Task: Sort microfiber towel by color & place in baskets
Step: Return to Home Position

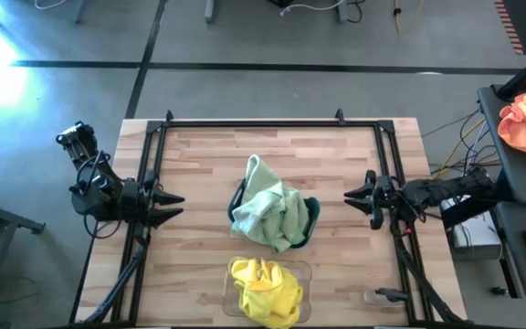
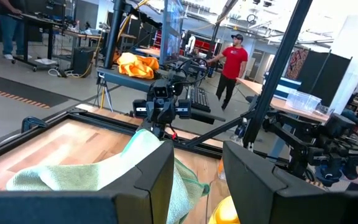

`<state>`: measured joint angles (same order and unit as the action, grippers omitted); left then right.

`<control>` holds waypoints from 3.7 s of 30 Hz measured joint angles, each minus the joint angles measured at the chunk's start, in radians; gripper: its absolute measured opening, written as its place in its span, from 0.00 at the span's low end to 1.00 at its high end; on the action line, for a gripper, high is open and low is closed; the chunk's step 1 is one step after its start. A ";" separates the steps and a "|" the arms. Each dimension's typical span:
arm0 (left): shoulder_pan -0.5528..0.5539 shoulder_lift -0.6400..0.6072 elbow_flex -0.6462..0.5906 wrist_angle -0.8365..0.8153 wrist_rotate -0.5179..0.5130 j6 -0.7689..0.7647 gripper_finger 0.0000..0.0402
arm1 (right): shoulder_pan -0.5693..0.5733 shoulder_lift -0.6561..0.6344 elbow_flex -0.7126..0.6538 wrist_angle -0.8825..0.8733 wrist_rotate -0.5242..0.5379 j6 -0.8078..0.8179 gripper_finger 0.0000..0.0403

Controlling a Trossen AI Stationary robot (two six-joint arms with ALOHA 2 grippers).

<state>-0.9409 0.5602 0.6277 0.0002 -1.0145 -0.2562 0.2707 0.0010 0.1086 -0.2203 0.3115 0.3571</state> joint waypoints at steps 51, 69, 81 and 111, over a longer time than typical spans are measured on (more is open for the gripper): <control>0.000 0.056 0.000 0.000 0.002 -0.025 0.31 | 0.000 0.002 -0.097 0.281 0.030 -0.027 0.23; 0.002 0.158 0.000 0.057 0.631 0.064 0.31 | -0.001 0.002 -0.098 0.283 0.029 -0.009 0.23; 0.002 -0.056 -0.089 0.025 0.929 0.177 0.31 | -0.001 0.002 -0.098 0.283 0.029 -0.007 0.23; 0.002 -0.376 -0.485 0.448 1.316 0.274 0.31 | -0.001 0.002 -0.098 0.283 0.029 0.008 0.23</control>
<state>-0.9392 0.1846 0.1427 0.4482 0.3012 0.0177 0.2699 0.0032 0.0105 0.0624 0.3408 0.3653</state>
